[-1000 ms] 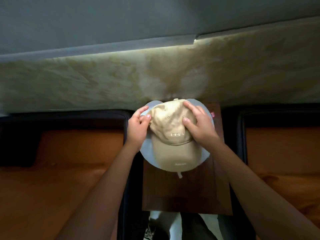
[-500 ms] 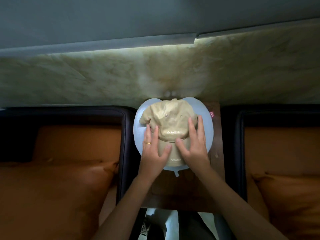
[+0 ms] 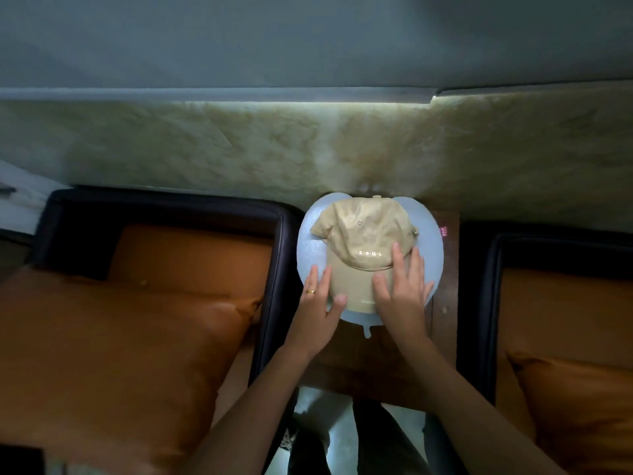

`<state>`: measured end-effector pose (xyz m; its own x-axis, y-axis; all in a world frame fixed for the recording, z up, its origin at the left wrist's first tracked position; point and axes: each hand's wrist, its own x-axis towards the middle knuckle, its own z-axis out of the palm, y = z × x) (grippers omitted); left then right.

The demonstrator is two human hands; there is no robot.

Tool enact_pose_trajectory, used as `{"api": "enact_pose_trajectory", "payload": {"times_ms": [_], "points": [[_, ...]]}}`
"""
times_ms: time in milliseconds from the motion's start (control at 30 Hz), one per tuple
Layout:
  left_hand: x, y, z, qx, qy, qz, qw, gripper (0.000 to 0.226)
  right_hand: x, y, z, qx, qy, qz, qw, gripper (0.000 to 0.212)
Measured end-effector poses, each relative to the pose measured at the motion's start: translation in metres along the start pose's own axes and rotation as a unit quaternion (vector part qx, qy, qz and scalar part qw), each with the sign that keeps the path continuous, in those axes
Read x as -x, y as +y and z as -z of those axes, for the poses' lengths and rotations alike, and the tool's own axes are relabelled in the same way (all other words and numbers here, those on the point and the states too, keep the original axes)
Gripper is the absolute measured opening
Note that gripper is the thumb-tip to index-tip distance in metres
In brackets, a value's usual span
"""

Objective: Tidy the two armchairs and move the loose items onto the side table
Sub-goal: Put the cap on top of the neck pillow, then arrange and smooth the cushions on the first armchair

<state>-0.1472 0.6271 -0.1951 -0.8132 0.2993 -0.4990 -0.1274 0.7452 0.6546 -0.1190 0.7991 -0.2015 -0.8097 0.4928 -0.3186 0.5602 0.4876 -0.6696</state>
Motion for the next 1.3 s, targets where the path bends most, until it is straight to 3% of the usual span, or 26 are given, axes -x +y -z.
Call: {"api": "enact_pose_trajectory", "payload": {"times_ms": [167, 300, 467, 600, 767, 1033, 1167, 1300], "points": [[0.063, -0.042, 0.007, 0.036, -0.038, 0.084, 0.995, 0.065, 0.043, 0.002, 0.003, -0.021, -0.035, -0.021, 0.999, 0.066], [0.118, -0.075, 0.002, 0.063, 0.000, 0.140, 0.988, 0.051, 0.094, 0.017, 0.004, -0.056, -0.062, -0.062, 0.995, 0.069], [0.193, -0.112, -0.016, 0.087, 0.019, 0.222, 0.971, 0.043, 0.167, 0.033, -0.002, -0.016, -0.185, -0.135, 0.973, 0.071], [0.254, -0.142, -0.029, 0.097, 0.043, 0.266, 0.958, 0.041, 0.200, 0.022, -0.009, 0.026, -0.291, -0.073, 0.954, 0.059], [0.335, -0.173, -0.039, 0.142, 0.093, 0.312, 0.935, 0.035, 0.231, 0.010, -0.033, 0.133, -0.466, -0.048, 0.874, 0.059], [0.443, -0.222, -0.048, 0.216, 0.200, 0.341, 0.893, 0.036, 0.300, -0.007, -0.099, 0.246, -0.518, 0.059, 0.817, 0.042], [0.504, -0.259, -0.059, 0.280, 0.246, 0.337, 0.864, 0.037, 0.362, -0.016, -0.145, 0.284, -0.520, 0.094, 0.800, 0.060], [0.581, -0.313, -0.079, 0.309, 0.253, 0.360, 0.843, 0.039, 0.432, -0.028, -0.185, 0.339, -0.544, 0.153, 0.752, 0.063]]}}
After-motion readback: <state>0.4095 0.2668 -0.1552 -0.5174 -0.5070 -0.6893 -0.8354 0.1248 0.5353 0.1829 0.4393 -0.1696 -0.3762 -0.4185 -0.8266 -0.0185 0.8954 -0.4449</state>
